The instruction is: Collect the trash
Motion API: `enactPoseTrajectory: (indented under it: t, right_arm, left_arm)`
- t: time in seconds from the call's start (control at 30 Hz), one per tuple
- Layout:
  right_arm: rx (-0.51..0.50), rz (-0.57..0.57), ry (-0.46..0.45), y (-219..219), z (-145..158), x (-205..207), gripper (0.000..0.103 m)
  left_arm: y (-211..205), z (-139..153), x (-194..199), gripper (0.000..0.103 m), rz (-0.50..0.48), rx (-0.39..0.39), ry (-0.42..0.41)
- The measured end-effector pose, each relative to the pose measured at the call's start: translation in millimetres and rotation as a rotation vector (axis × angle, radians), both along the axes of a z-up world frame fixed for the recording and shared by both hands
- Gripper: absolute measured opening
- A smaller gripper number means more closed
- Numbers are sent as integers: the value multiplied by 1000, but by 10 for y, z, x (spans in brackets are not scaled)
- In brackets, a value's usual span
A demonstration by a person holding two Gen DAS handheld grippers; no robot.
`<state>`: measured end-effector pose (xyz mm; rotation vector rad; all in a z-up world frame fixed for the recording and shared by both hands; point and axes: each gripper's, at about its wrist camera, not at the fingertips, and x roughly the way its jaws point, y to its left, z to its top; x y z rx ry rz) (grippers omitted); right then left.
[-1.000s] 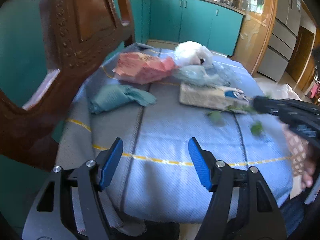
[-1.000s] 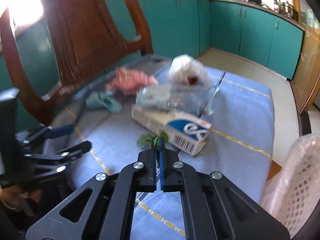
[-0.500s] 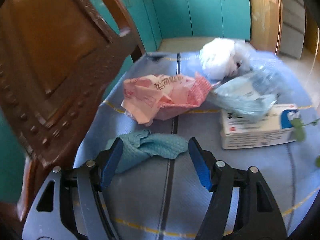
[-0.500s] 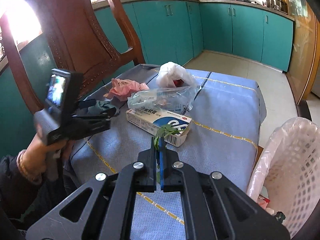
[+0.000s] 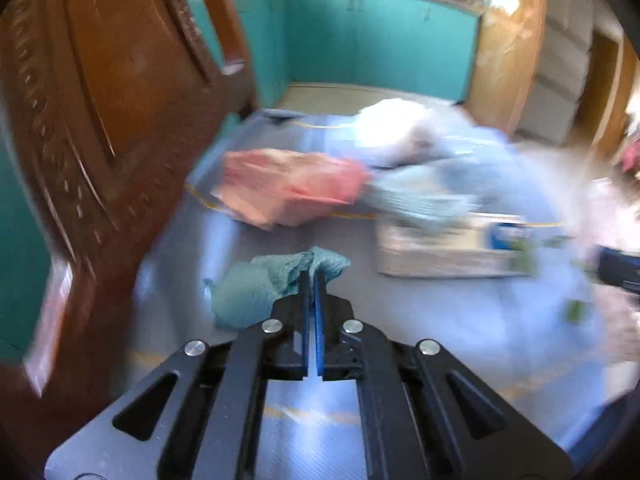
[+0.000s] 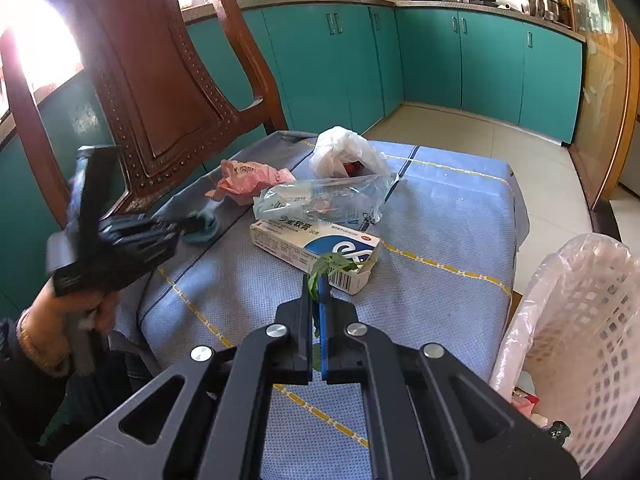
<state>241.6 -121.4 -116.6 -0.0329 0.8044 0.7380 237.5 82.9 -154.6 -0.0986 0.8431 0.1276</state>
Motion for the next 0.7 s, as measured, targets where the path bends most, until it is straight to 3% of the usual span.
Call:
enactPoseTrajectory:
  t: [0.1, 0.17, 0.3, 0.53, 0.7]
  right_arm:
    - [20, -5, -1, -44, 32, -12, 3]
    - [34, -4, -3, -66, 54, -29, 3]
    - [36, -7, -9, -87, 73, -71, 3]
    - [54, 40, 13, -71, 59, -106, 3]
    - [5, 73, 18, 25, 4, -162, 4]
  left_arm:
    - [-160, 77, -170, 3, -74, -116, -8]
    - [-254, 76, -230, 3, -104, -154, 0]
    - [-394, -19, -242, 3, -105, -116, 27]
    - [-482, -75, -294, 4, -96, -117, 35]
    - [-486, -124, -321, 17, -94, -116, 56]
